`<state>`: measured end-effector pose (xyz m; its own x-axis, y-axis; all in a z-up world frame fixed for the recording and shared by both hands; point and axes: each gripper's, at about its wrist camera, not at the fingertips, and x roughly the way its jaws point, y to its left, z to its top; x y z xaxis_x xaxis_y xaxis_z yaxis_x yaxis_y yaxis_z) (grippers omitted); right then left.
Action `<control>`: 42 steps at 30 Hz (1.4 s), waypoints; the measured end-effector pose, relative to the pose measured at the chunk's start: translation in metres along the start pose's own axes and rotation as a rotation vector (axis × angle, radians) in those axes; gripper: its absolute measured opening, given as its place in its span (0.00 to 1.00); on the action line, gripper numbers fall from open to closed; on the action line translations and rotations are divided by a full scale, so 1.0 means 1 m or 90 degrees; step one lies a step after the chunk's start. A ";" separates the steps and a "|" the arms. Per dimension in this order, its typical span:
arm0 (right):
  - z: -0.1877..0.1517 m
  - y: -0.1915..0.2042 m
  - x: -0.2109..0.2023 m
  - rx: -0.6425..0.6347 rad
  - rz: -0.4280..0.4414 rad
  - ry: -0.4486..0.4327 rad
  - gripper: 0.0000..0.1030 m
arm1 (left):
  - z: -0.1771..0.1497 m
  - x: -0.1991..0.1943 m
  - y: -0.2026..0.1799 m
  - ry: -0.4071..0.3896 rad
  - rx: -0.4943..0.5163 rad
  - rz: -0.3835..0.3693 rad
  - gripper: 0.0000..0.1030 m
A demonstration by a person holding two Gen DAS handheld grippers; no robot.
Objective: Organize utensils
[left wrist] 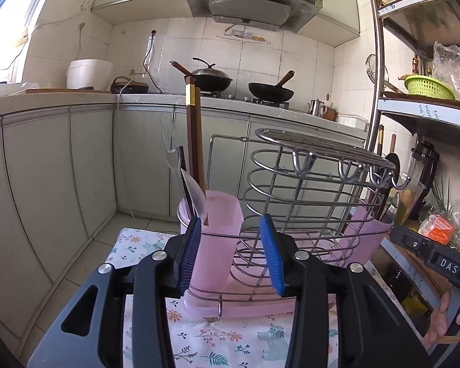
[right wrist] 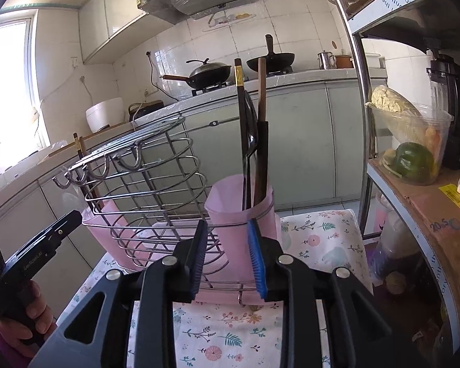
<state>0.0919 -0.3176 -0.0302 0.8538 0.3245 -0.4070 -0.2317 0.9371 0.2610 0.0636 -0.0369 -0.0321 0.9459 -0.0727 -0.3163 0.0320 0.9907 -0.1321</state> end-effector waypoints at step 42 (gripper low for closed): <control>-0.049 0.062 -0.004 -0.085 0.010 0.107 0.44 | -0.016 -0.028 -0.018 0.126 -0.006 0.003 0.49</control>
<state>0.0510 -0.2544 -0.0546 0.7626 0.3457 -0.5468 -0.3139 0.9368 0.1545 0.0312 -0.0542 -0.0358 0.8642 -0.0896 -0.4951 0.0233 0.9901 -0.1385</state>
